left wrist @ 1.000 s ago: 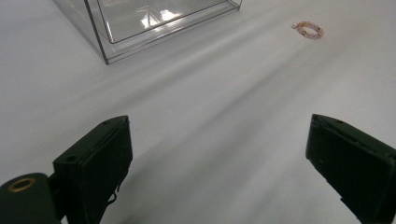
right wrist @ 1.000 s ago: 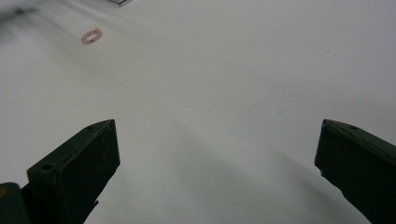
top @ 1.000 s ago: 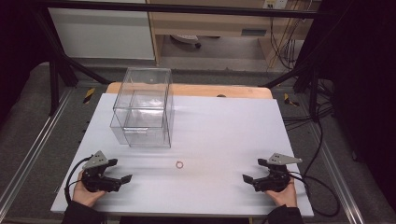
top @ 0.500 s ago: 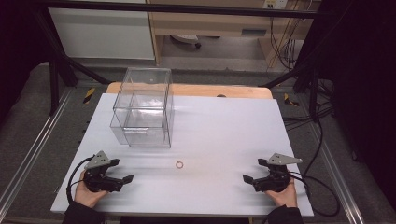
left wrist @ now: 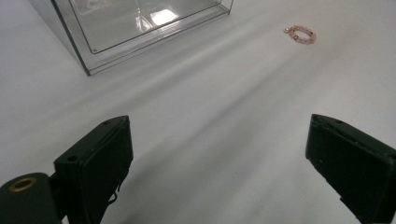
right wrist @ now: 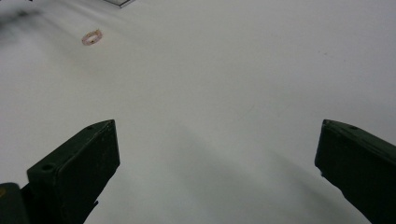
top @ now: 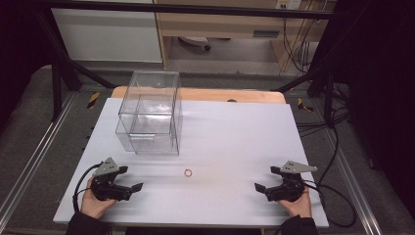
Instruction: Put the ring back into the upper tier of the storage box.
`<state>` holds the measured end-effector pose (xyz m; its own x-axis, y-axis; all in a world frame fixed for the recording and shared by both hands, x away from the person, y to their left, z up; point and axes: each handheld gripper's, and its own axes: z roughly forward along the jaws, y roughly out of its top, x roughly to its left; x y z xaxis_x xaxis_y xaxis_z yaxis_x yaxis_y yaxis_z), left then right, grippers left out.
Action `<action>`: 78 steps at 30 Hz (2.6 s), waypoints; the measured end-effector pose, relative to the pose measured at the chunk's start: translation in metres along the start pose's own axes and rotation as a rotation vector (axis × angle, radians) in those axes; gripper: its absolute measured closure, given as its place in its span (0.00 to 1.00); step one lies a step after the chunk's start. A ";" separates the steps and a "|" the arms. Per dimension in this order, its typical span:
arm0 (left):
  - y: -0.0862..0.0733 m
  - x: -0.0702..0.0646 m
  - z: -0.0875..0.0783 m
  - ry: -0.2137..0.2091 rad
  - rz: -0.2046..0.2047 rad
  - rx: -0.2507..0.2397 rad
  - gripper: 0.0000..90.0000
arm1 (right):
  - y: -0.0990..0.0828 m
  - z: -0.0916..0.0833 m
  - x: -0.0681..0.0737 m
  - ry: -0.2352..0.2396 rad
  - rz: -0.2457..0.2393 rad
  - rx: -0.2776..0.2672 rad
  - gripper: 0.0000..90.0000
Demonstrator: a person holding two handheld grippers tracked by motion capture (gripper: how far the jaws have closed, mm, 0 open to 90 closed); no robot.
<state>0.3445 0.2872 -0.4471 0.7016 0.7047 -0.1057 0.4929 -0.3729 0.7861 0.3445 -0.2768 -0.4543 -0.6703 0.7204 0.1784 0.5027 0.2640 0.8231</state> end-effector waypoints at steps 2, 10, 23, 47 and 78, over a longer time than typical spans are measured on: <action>0.001 -0.001 0.001 -0.004 -0.001 0.000 0.08 | 0.000 0.000 0.000 0.000 0.001 -0.001 0.00; 0.006 -0.008 0.006 -0.013 0.010 0.006 0.07 | 0.000 -0.001 0.000 0.002 0.002 -0.003 0.00; 0.015 -0.022 0.019 -0.025 0.039 0.028 0.07 | 0.000 -0.001 0.000 0.003 0.002 -0.007 0.00; 0.037 -0.053 0.045 -0.069 0.075 0.054 0.08 | 0.000 0.000 0.001 0.000 -0.007 -0.005 0.00; 0.067 -0.089 0.084 -0.114 0.109 0.088 0.38 | 0.000 0.000 0.001 0.001 -0.011 -0.005 0.00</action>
<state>0.3583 0.1487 -0.4367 0.8049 0.5858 -0.0948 0.4502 -0.4987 0.7407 0.3437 -0.2757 -0.4540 -0.6766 0.7166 0.1697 0.4924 0.2689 0.8278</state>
